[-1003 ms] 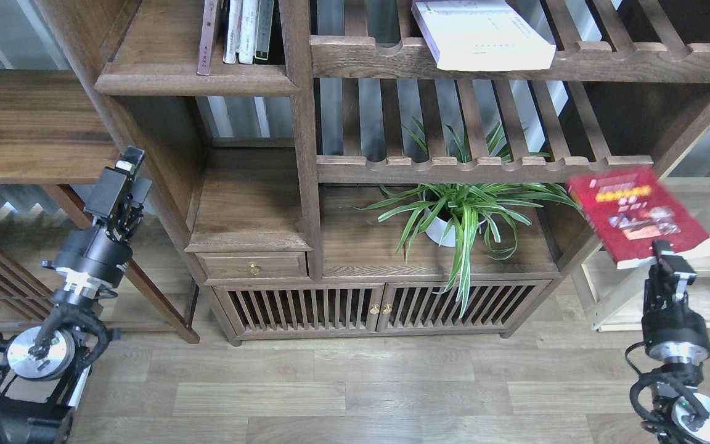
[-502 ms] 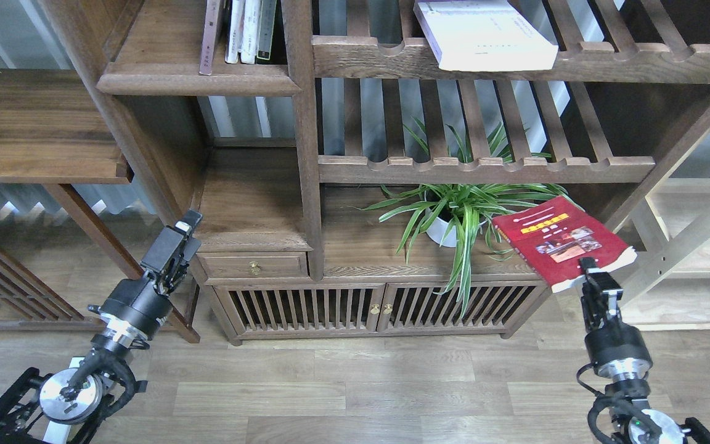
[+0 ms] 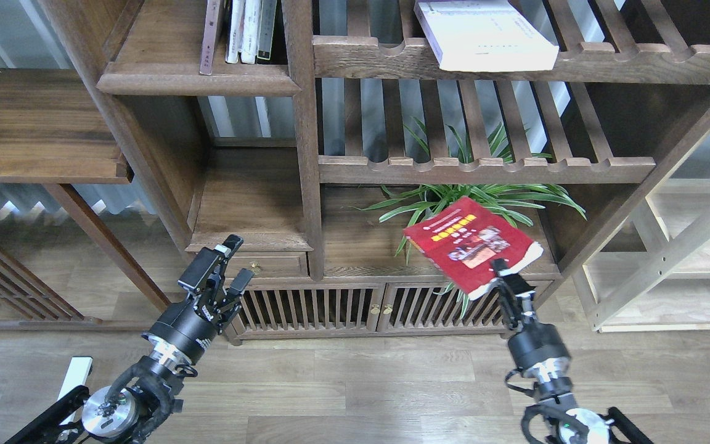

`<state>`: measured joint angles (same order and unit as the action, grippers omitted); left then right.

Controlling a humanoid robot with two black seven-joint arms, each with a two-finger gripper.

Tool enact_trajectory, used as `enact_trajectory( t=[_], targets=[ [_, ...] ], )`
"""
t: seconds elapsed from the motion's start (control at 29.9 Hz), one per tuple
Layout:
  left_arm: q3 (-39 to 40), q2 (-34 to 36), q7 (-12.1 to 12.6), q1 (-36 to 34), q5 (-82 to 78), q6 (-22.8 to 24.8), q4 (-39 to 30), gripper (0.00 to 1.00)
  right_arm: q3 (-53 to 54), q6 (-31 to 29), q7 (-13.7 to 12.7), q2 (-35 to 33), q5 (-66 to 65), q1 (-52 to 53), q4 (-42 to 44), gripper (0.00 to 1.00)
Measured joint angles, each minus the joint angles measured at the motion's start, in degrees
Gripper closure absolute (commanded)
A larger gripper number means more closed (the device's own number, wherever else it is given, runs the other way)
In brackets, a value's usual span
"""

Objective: Organize books on shelf
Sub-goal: 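Lower the red book with the right gripper toward the left gripper, then pinch the red book's lower edge between both grippers and hold it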

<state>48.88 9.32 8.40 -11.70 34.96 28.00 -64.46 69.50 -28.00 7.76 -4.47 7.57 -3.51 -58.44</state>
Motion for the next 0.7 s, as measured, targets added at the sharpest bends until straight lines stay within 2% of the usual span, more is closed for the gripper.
enact_trajectory(
  t=[0.3,0.7],
  targets=[
    [-5.82,1.02,0.05,-0.87,7.72,0.00,0.20,0.01,-5.73,-0.01,-0.03,3.88,-2.10,2.38,-1.32,0.92],
    [-6.33,-1.45,-0.05,0.64,8.01,0.00,-0.39,0.01,-14.37,-0.01,-0.07,4.48,-5.32,3.62,-2.81,0.92]
  ],
)
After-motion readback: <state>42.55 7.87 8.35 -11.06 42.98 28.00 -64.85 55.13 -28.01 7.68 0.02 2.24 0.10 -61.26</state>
